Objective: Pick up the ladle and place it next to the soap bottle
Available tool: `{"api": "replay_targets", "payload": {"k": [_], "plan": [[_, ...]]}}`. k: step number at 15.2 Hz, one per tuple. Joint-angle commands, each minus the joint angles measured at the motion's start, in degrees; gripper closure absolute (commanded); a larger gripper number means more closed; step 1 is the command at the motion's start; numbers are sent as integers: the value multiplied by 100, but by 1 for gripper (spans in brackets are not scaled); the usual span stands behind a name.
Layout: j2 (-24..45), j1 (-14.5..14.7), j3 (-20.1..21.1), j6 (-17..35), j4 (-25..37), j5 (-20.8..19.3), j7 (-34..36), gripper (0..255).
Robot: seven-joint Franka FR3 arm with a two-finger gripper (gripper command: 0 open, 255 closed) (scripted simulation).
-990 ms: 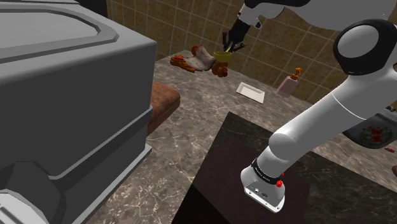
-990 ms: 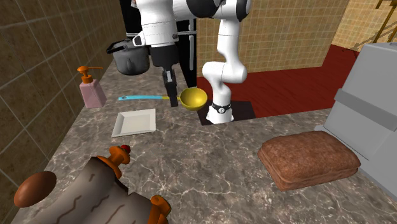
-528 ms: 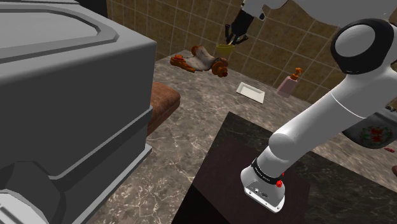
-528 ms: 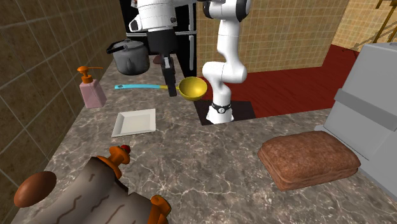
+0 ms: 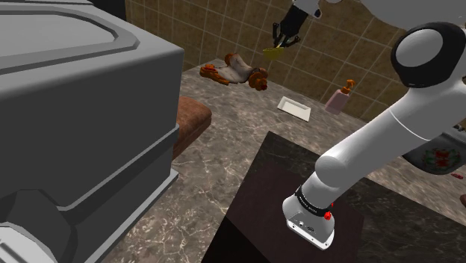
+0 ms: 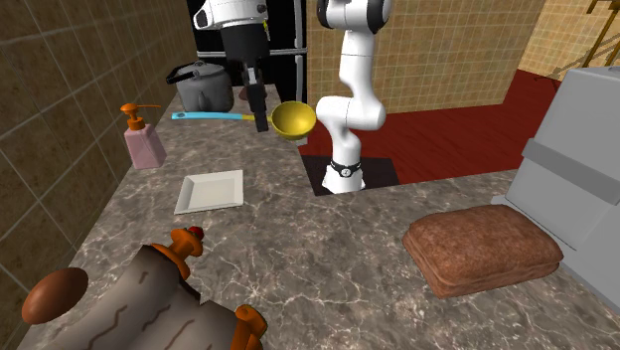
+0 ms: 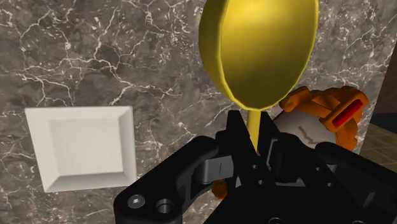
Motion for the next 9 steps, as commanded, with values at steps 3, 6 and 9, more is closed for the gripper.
{"api": "replay_targets", "payload": {"k": [3,6,9], "plan": [[-289,-205,-291,-105,-253,-84,-474,255],[-464,-360,-527,-196,-387,-163,-842,255],[-587,-512,-779,-296,-459,-249,-1222,255]]}}
